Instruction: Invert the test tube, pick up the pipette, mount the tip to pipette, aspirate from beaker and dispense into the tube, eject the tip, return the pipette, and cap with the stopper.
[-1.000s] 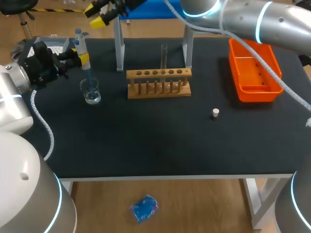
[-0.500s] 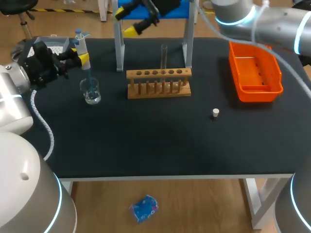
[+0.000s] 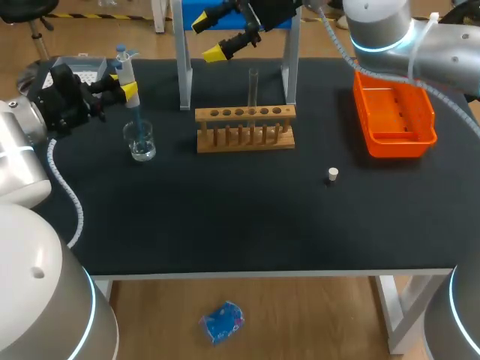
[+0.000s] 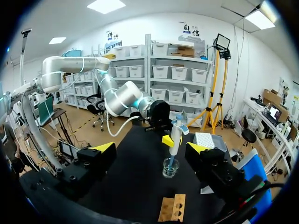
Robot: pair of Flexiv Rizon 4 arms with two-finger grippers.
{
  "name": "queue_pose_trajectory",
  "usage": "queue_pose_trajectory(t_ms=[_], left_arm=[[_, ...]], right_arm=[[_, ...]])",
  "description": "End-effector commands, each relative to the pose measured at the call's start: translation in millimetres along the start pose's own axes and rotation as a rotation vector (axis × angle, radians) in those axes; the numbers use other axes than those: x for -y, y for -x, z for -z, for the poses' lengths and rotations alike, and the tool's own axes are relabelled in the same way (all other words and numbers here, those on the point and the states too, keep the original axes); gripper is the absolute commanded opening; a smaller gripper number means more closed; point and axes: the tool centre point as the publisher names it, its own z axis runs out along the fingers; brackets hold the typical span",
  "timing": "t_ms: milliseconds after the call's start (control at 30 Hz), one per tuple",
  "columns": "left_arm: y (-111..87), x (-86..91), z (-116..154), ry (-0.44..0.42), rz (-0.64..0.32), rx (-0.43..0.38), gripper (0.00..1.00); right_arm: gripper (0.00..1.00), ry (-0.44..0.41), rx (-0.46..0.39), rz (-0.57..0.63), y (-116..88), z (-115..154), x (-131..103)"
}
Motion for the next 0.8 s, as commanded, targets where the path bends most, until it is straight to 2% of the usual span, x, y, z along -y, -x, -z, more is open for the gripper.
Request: queue_pose_trajectory(t_ms=[33,500,800], left_arm=[[0.0,0.7,-0.1,0.001,0.001,0.001,0.0],[0.0,0.7,-0.1,0.001,0.001,0.001,0.0],[0.0,0.7,-0.1,0.001,0.001,0.001,0.0]], right_arm=[[1.0,-0.002,0.002,-0.001,-1.3,2.9,2.0],[1.0,-0.06,0.12,-0.035,-3.2,75.0,41.4],[1.0,-0.08,0.141,-0.042,-1.7,112.8,80.0]])
